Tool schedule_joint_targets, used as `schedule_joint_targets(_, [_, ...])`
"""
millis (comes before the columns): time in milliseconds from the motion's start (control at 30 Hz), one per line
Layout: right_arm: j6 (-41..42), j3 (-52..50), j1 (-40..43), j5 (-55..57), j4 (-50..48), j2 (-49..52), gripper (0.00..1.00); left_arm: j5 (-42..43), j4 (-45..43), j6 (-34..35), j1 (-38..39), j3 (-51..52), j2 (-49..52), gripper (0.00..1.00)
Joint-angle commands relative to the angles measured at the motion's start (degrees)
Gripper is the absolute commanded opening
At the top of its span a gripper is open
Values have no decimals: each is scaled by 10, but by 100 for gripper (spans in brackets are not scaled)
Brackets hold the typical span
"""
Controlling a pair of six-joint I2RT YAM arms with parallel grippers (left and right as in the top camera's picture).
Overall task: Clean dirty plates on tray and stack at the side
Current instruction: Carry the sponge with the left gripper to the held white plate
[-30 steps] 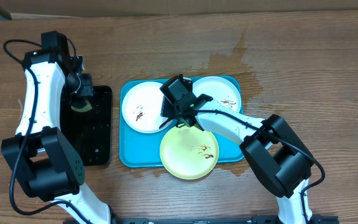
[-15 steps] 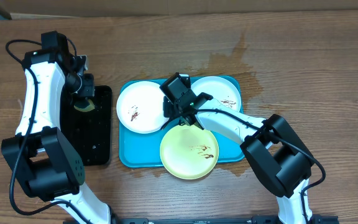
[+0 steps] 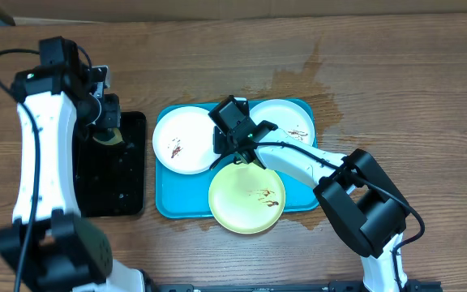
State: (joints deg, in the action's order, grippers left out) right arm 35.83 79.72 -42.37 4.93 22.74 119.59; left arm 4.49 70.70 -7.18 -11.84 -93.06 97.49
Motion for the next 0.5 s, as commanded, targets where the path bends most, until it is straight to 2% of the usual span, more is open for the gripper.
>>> schedule_joint_targets(0, [2,16,-1,6,1,2,6,14,4,17,23,-1,-51,4])
schedule_joint_targets(100, [2,16,-1,6,3,2,5,8,-4,28,48,30,-75,4])
schedule_joint_targets(167, [2,16,-1,6,5,2,5,-30,-17,46,70,73,-90,4])
schedule_joint_targets(233, [2,16,-1,5,8,2,5,-19,-65,65,91,132,-110,4])
schedule_joint_targets(400, [2,16,-1,4,9,2,5,48,-200,63,136,210,-107,4])
schedule_joint_targets(467, [2,16,-1,4,9,2,5,35,-262,26,165,239,-87,4])
